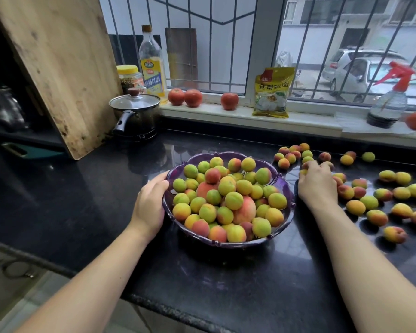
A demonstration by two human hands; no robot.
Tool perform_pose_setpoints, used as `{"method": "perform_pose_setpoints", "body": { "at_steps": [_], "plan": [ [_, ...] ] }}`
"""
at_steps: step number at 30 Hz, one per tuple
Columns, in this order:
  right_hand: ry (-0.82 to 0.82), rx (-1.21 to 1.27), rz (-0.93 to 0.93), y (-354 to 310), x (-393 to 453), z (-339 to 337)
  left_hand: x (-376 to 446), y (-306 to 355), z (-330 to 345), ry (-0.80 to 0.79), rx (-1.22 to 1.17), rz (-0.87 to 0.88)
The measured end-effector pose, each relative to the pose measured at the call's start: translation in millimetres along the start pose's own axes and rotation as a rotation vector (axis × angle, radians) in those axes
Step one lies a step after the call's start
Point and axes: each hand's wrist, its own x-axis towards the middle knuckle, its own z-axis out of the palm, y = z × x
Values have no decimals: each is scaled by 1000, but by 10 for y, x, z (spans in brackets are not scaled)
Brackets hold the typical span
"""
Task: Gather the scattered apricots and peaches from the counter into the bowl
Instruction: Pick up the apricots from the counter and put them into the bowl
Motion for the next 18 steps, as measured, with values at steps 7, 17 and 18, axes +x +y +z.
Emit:
{"method": "perform_pose_setpoints", "body": {
  "at_steps": [7,17,18],
  "plan": [
    [-121,553,-142,-275,36,-618,-256,175,49,82,127,-110],
    [-494,373,-746,-1123,-851,-1105,-1080,218,324,223,-75,-197],
    [-461,293,-794,-1158,-903,-1074,-1155,231,356,208,-81,-194]
  ]
}}
